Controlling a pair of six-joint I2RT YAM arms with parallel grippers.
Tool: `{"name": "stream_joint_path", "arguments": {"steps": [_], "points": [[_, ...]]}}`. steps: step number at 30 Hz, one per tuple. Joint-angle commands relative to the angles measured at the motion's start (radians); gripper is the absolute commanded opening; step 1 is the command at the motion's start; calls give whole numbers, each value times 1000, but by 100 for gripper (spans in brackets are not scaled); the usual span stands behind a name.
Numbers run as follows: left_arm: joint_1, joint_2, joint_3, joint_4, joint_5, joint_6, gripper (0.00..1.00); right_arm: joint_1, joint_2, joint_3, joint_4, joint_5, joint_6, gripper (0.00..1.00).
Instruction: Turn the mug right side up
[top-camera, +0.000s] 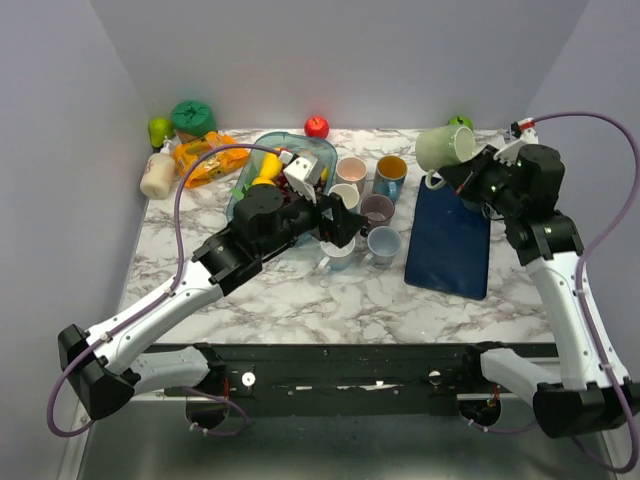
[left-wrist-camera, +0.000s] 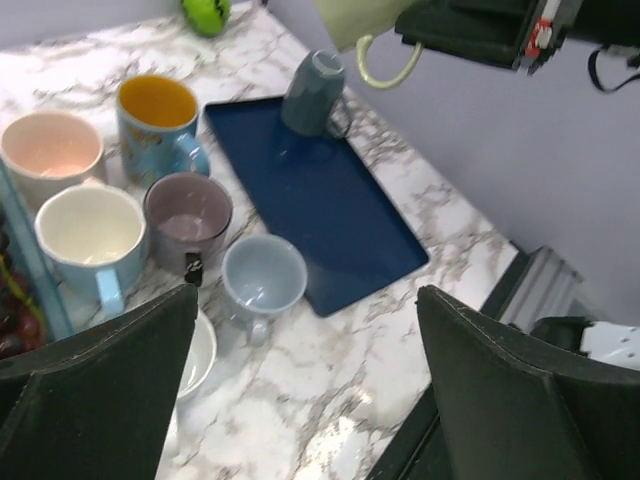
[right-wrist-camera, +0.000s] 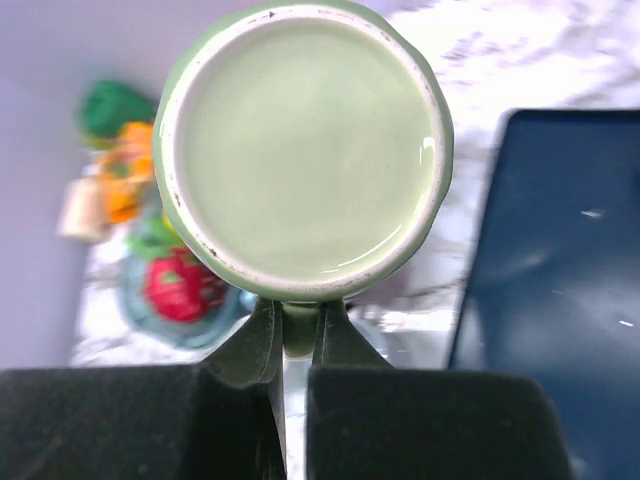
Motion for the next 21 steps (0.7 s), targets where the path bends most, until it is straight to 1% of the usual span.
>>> {"name": "stream_joint_path", "arguments": {"steps": [1,2,7,8,9,11,12,13,18,21], "points": [[4,23,97,86,168,-64,99,-1,-136,-28,216,-273,118,1],[4,26,108,115,186,-87,99,2,-171,-32,251,-290,157,1],[4,75,192,218,308,-195,99,21,-234,-30,347,-387,262,1],[4,84,204,233,340,-223,99,23,-245,-35,402,-398,303,1],[4,107,224,270,357,-270,99,34,-258,-38,422,-416,320,1],[2,128,243,317,391,-320,99,46,-272,-41,480,-424,357,1],[2,156,264,362,413,-341,99,54,-283,-41,482,-424,368,1],[2,170,276,377,420,-384,99,67,-286,-41,517,-427,374,1],[-2,263,362,426,439,-464,98,83,-314,-47,602,-438,414,1],[-2,289,384,482,448,-509,95,89,-320,-42,620,-448,426,1]]}}
